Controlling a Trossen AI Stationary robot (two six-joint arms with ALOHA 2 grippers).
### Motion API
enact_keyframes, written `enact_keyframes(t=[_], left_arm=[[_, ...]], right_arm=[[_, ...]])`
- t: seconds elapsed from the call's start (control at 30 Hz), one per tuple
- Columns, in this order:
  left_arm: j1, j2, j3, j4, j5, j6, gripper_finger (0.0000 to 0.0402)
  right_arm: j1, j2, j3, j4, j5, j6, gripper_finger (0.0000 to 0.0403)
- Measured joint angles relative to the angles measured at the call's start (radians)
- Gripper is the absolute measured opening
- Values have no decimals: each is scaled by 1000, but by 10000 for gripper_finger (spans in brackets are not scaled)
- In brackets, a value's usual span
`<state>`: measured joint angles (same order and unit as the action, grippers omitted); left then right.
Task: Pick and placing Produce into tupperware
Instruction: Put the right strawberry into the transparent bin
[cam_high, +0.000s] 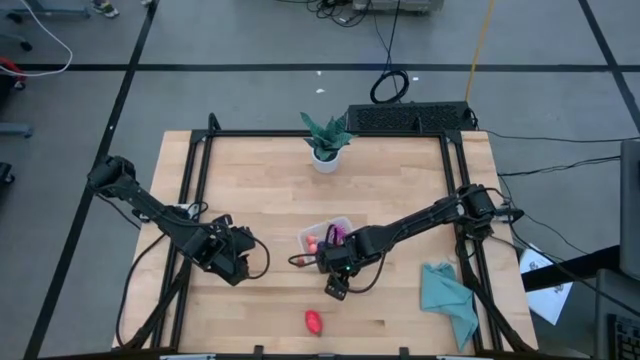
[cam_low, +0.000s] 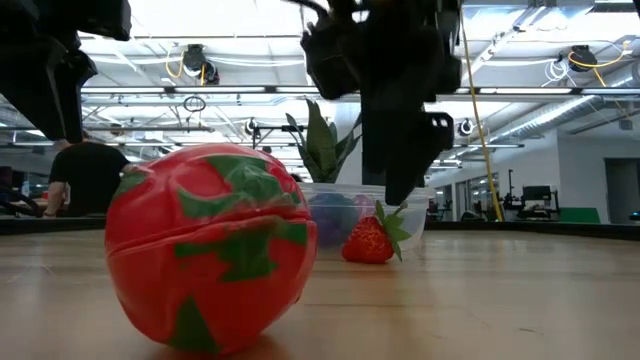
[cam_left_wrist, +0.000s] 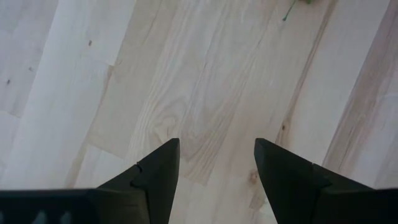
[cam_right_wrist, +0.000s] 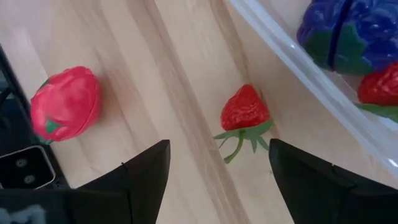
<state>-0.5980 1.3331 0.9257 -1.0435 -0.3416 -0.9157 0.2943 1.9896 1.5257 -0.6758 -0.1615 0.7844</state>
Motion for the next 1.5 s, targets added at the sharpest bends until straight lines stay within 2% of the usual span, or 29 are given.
enact_keyframes(t=[0.3, 1.5], left_arm=[[0, 0, 0, 1, 0, 4, 214], [0, 0, 0, 2, 0, 3, 214]], right_arm=[[-2, 1, -124, 145, -45, 49, 265], [-34, 1, -126, 188, -51, 68, 265]])
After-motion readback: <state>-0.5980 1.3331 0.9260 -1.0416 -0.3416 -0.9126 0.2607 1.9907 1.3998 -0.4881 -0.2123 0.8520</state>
